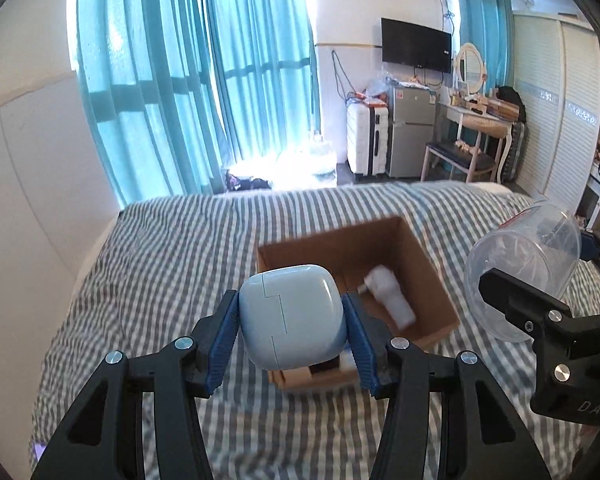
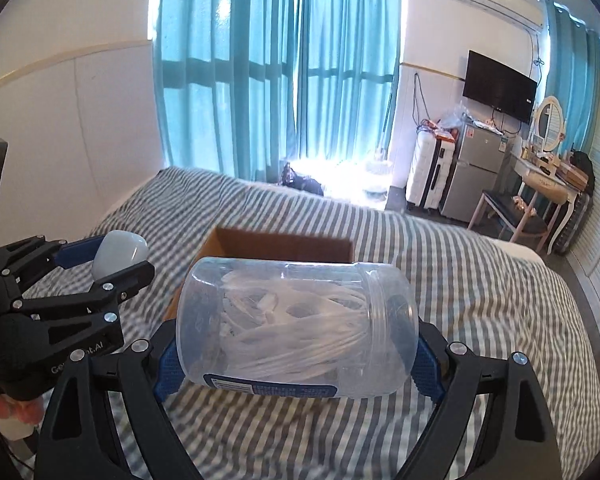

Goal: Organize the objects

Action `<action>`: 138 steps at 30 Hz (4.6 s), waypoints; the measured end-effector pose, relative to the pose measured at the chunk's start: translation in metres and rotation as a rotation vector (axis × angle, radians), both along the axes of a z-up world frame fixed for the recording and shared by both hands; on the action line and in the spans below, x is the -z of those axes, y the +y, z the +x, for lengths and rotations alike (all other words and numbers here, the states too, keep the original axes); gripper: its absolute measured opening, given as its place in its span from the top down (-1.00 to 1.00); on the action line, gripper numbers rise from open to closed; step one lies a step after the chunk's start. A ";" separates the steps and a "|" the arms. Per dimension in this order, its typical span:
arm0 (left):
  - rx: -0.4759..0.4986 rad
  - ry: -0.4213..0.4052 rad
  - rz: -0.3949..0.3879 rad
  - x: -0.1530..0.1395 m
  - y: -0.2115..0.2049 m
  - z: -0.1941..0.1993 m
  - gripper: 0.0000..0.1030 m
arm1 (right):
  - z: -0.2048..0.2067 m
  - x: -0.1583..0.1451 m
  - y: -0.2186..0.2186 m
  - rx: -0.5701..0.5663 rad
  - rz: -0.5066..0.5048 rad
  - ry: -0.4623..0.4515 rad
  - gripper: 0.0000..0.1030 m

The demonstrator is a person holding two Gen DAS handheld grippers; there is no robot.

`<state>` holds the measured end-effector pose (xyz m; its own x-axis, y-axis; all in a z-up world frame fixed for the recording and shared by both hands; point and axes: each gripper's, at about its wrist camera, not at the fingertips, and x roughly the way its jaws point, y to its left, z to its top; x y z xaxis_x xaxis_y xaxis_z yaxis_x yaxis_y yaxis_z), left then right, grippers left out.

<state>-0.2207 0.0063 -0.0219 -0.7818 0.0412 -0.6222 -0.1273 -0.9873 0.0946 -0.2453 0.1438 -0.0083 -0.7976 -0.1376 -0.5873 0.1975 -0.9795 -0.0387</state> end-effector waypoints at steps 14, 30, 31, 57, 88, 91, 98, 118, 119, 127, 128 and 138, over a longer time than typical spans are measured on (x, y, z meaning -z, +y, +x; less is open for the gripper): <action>-0.009 -0.032 0.002 0.029 0.000 -0.102 -0.03 | -0.120 0.019 -0.013 -0.012 -0.024 -0.032 -0.71; 0.035 -0.183 -0.035 0.122 0.009 -0.146 -0.03 | -0.180 0.120 -0.011 0.003 -0.020 -0.203 -0.71; 0.038 -0.190 -0.035 0.126 0.010 -0.147 -0.03 | -0.181 0.123 -0.011 0.004 -0.020 -0.209 -0.71; 0.104 -0.108 -0.032 0.077 0.015 -0.104 -0.89 | -0.140 0.063 -0.010 0.027 -0.055 -0.118 -0.95; -0.003 0.326 0.068 -0.128 -0.015 0.090 -1.00 | 0.093 -0.114 0.043 0.146 -0.058 0.289 -0.99; 0.005 0.343 0.054 -0.121 -0.012 0.101 -1.00 | 0.102 -0.104 0.048 0.152 -0.066 0.306 -0.99; -0.009 0.380 0.052 -0.099 -0.003 0.118 -1.00 | 0.116 -0.073 0.057 0.181 -0.092 0.324 -0.99; -0.059 0.303 0.017 0.021 0.012 0.129 -1.00 | 0.121 0.052 0.060 0.219 -0.002 0.249 -0.99; -0.063 0.299 0.024 0.022 0.011 0.130 -1.00 | 0.121 0.054 0.060 0.220 0.000 0.245 -0.99; -0.074 0.288 0.058 0.020 0.005 0.132 -1.00 | 0.121 0.056 0.055 0.222 0.003 0.244 -0.99; -0.073 0.286 0.060 0.020 0.004 0.133 -1.00 | 0.121 0.056 0.055 0.222 0.003 0.242 -0.99; -0.081 0.271 0.074 0.020 0.001 0.133 -1.00 | 0.121 0.057 0.056 0.227 0.001 0.236 -0.99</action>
